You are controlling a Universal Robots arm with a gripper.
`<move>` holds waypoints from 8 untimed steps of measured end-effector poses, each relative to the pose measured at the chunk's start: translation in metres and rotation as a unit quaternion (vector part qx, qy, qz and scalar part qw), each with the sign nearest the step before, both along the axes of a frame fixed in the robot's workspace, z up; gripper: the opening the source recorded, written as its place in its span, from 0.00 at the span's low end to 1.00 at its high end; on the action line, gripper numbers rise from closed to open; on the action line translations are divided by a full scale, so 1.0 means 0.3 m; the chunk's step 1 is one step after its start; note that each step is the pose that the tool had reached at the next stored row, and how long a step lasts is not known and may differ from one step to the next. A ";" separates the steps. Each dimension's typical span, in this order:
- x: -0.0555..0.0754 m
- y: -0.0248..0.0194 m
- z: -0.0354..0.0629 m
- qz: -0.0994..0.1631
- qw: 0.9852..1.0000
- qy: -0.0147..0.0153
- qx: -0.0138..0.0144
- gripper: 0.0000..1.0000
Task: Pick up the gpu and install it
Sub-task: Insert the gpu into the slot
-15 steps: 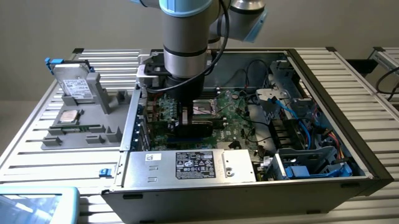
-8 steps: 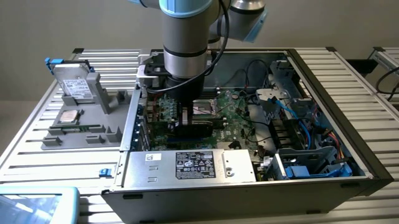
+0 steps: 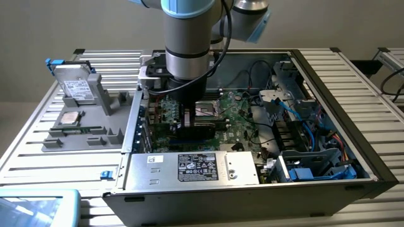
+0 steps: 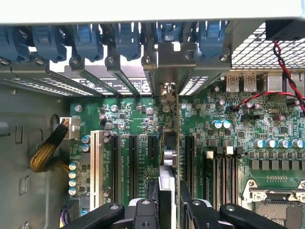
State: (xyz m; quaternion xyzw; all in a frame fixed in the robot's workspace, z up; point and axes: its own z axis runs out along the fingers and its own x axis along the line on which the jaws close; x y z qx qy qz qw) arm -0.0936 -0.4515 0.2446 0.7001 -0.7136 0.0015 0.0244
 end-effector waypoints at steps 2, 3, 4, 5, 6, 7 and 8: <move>0.000 0.000 -0.001 0.000 1.000 0.000 0.000 0.28; 0.000 0.000 -0.002 0.000 1.000 0.000 0.000 0.28; 0.000 0.000 -0.003 0.000 1.000 0.000 0.000 0.28; 0.000 0.000 -0.003 0.000 1.000 0.000 0.000 0.28; 0.000 0.000 -0.003 0.000 1.000 0.000 0.000 0.28; 0.000 0.000 -0.003 0.000 1.000 0.000 0.000 0.28; 0.000 0.000 -0.003 0.000 1.000 0.000 0.000 0.28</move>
